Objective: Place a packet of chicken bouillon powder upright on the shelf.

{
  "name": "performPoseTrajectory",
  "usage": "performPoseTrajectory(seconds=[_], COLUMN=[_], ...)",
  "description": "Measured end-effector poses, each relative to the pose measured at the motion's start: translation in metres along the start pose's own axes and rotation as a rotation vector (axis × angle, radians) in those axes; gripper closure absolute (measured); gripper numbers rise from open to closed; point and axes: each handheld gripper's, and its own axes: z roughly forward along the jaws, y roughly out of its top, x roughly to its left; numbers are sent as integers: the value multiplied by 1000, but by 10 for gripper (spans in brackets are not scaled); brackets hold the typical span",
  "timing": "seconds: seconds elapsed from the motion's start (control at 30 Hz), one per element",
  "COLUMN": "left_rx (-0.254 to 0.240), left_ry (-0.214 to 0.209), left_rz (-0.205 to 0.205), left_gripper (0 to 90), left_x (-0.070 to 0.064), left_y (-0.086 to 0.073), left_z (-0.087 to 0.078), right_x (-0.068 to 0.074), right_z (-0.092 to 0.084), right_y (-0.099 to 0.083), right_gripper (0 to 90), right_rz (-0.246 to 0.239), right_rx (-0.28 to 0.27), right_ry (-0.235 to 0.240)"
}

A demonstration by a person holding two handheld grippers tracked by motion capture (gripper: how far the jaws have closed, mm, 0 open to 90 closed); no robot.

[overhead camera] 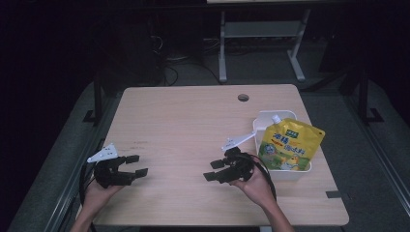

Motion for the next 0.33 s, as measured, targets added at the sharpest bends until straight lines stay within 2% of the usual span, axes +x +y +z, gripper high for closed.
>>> performPoseTrajectory(seconds=[0.2, 0.33], left_rx=[11, 11], left_ry=[2, 2], left_rz=[11, 17], left_gripper=[276, 276], left_x=[-1, -2], left_y=[0, 0], left_z=[1, 0], right_x=[6, 11], right_z=[23, 32], right_y=[-6, -10], right_gripper=[419, 418], right_rz=[-13, -18], right_rx=[56, 71], right_ry=[13, 18])
